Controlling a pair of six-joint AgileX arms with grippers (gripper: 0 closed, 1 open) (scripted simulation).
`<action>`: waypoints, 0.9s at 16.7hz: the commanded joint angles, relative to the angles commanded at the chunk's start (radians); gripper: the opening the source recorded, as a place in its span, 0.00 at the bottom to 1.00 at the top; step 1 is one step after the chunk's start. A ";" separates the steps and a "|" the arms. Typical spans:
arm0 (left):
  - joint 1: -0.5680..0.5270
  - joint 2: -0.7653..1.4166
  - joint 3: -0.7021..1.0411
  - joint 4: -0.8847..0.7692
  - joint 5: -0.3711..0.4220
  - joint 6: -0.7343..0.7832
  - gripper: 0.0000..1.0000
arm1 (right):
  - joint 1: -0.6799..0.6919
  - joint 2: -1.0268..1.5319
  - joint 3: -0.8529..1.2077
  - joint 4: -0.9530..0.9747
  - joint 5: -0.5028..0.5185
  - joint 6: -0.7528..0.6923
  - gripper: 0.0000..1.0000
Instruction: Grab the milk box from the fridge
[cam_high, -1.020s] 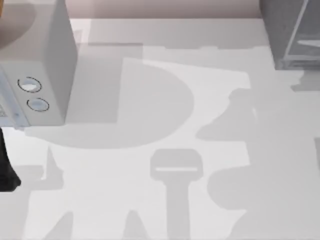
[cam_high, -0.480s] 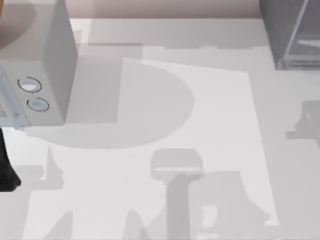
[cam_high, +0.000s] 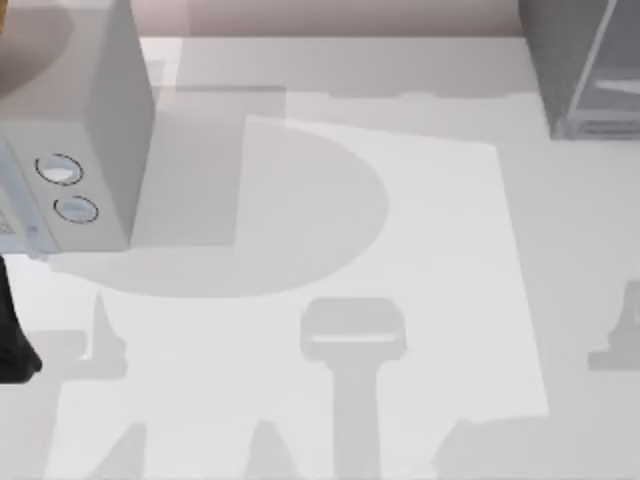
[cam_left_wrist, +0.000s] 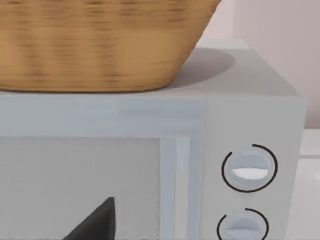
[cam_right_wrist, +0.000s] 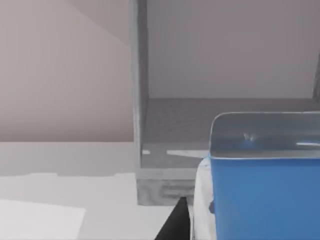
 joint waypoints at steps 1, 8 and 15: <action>0.000 0.000 0.000 0.000 0.000 0.000 1.00 | 0.005 -0.037 -0.016 -0.028 0.006 -0.001 0.00; 0.000 0.000 0.000 0.000 0.000 0.000 1.00 | 0.009 -0.079 -0.035 -0.062 0.011 -0.001 0.00; 0.000 0.000 0.000 0.000 0.000 0.000 1.00 | 0.087 0.138 0.027 0.153 -0.002 -0.003 0.00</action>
